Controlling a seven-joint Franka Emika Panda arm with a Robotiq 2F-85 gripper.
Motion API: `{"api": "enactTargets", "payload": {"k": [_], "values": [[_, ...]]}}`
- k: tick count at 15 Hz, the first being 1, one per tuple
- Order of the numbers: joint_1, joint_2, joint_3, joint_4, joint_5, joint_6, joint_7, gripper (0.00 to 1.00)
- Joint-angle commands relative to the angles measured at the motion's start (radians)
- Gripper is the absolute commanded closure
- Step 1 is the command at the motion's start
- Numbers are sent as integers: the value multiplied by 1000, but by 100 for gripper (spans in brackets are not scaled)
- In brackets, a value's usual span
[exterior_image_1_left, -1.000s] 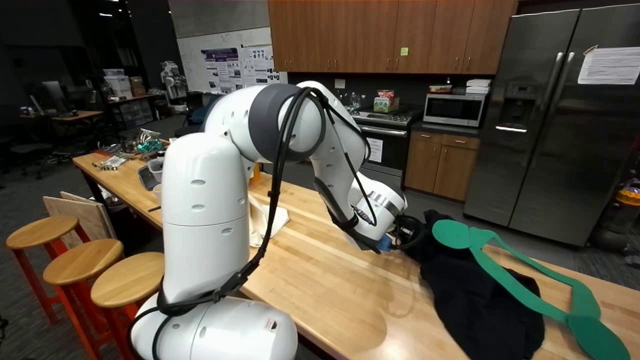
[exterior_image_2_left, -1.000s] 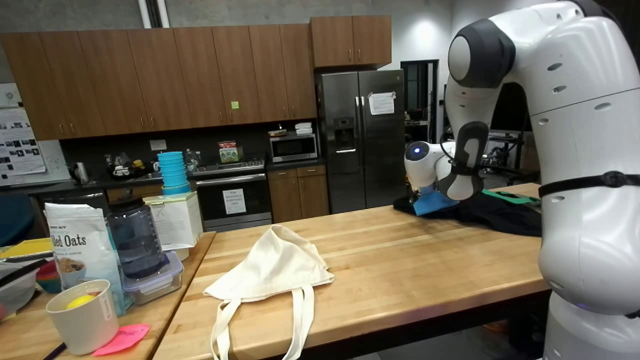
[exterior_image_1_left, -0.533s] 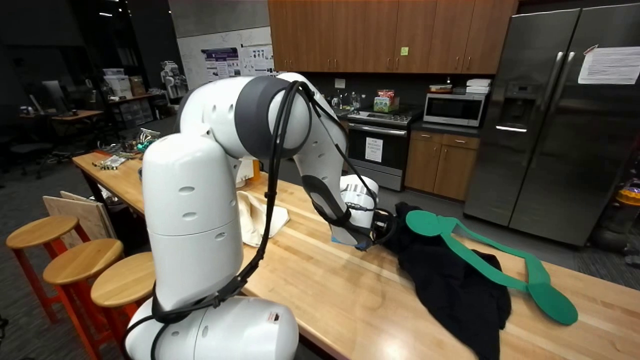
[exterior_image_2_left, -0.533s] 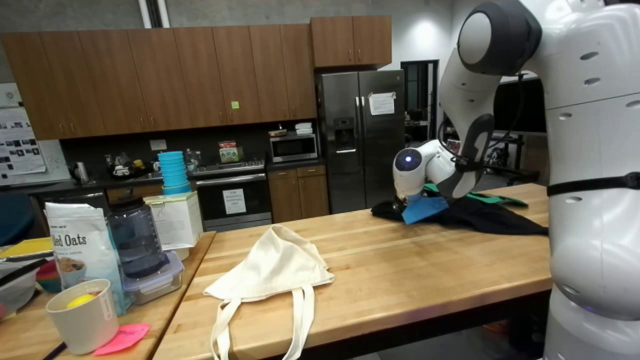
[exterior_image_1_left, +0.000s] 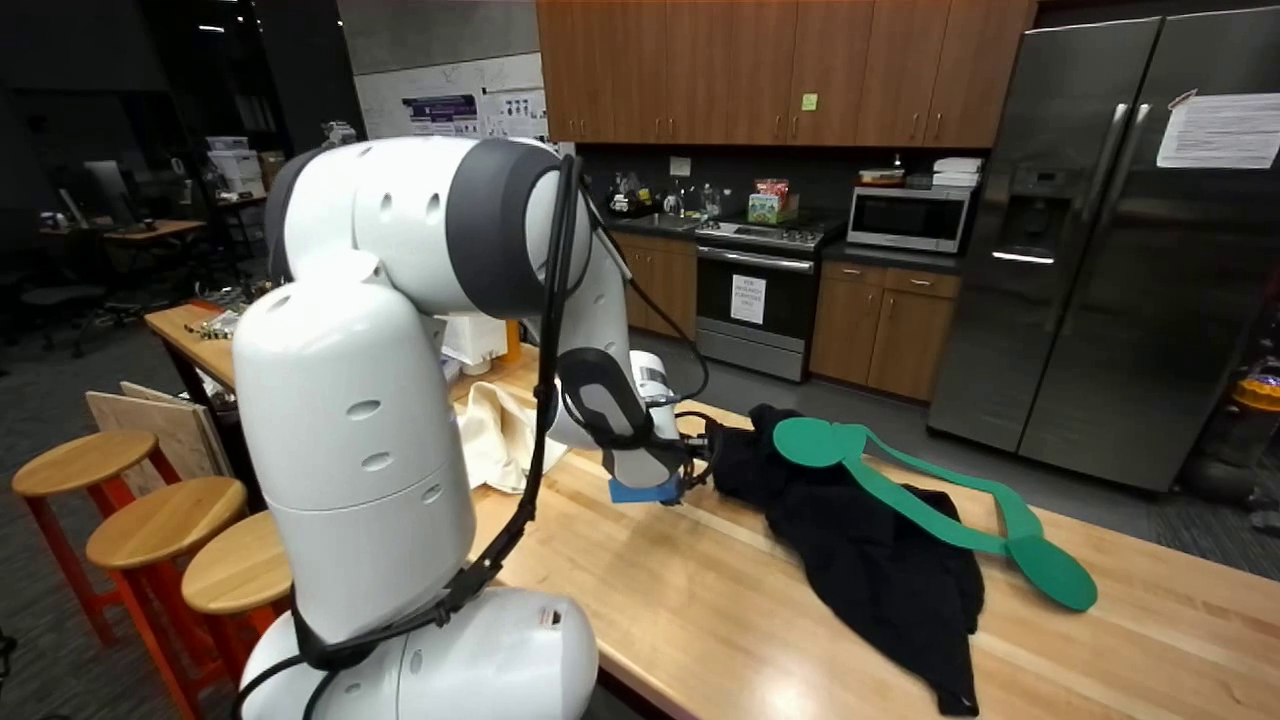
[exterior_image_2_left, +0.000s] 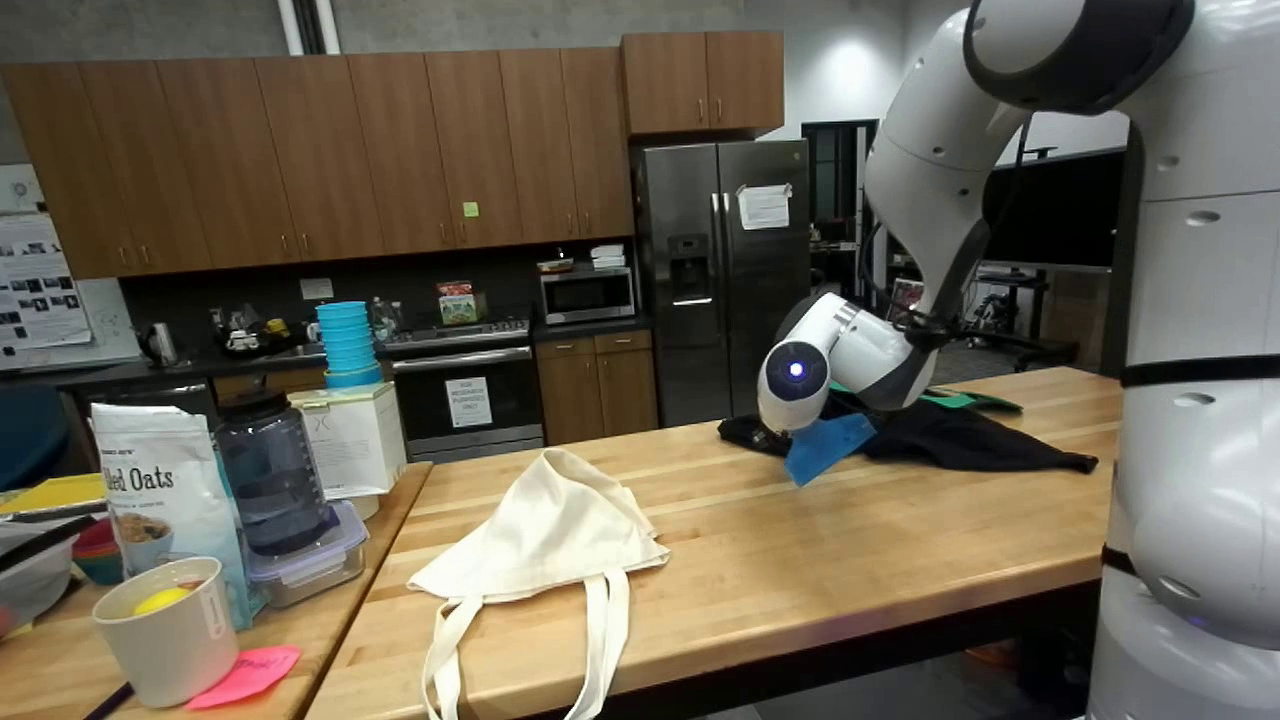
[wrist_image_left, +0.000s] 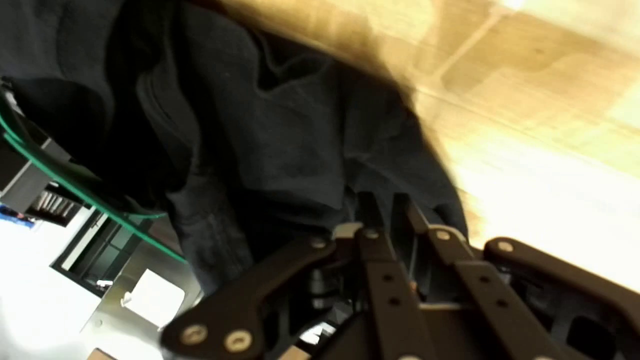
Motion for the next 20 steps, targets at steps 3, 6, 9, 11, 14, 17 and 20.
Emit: {"api": "enactTargets", "payload": {"k": [3,6,9,11,14,17,20], "values": [[-198,-173,386,-154,-50,-187,117,96],[-232,-231,505,-197,-53,-216,183,96],[-248,-283,548,-219,-56,-207,226,96],[-261,-322,543,-226,-59,-202,279,94],[-272,-291,546,-197,-30,-206,271,88],[-294,-326,522,-200,-46,-202,299,71],[-305,-325,508,-201,-62,-200,324,39]]}}
